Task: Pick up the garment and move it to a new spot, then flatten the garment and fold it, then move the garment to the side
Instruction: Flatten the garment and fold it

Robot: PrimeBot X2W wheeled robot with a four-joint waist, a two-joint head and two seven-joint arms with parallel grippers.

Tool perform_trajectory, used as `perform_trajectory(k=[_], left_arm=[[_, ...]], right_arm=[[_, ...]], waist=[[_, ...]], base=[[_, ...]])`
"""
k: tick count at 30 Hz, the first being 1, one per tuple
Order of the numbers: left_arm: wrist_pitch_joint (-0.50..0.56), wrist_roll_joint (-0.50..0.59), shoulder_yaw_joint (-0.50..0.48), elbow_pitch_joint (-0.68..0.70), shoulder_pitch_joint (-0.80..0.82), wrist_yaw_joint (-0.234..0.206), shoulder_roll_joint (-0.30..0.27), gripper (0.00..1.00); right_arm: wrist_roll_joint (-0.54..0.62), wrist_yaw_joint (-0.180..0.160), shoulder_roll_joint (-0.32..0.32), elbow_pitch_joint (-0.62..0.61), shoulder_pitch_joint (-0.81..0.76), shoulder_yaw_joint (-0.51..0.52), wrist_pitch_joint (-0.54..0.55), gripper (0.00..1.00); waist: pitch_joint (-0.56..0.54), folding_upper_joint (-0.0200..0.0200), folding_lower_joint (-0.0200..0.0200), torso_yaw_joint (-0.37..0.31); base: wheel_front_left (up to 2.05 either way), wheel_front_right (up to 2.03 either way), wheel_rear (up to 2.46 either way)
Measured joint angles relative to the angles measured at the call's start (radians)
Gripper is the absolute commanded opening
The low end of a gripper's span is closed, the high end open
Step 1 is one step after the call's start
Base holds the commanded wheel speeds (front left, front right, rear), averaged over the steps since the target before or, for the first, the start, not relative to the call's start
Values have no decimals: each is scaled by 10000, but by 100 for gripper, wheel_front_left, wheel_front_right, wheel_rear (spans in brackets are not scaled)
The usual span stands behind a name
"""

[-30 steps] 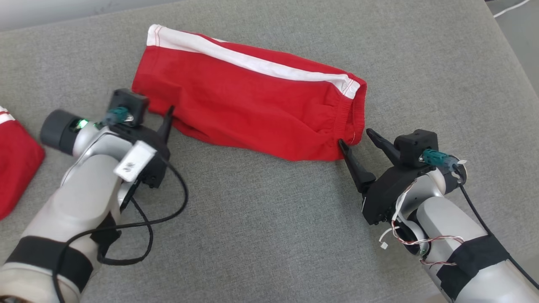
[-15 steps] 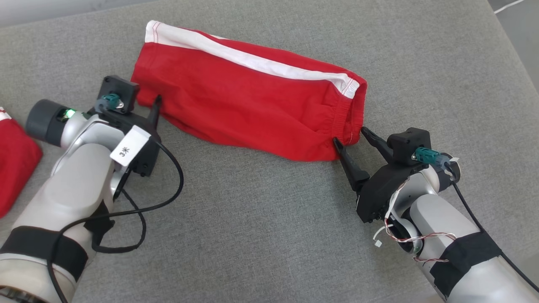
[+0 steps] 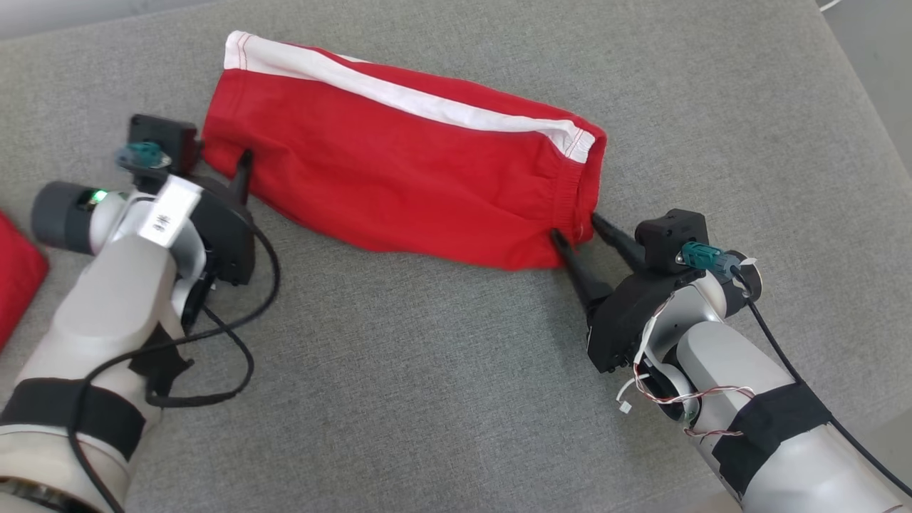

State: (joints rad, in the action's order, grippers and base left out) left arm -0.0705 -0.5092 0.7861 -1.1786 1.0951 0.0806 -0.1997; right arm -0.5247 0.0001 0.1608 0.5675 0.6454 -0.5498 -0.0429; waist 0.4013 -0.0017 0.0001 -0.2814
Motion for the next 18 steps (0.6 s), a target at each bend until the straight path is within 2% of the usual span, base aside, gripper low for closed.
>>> perform_trajectory(k=[9, 16, 18], left_arm=[[84, 476, 430, -180, 198, 94, 188, 0], [-58, 397, 362, -349, 159, 171, 307, 0], [-163, 328, 324, -360, 107, 178, 393, 0]], right_arm=[[0, 54, 33, 282, 8, 36, -27, 0], [-27, 284, 40, 474, 34, 77, -201, 0], [-77, 449, 96, 548, 27, 113, -228, 0]], waist=[[-176, 0, 0, 163], [-530, 0, 0, 355], [-663, 0, 0, 411]], base=[[0, 0, 0], [0, 0, 0], [0, 0, 0]])
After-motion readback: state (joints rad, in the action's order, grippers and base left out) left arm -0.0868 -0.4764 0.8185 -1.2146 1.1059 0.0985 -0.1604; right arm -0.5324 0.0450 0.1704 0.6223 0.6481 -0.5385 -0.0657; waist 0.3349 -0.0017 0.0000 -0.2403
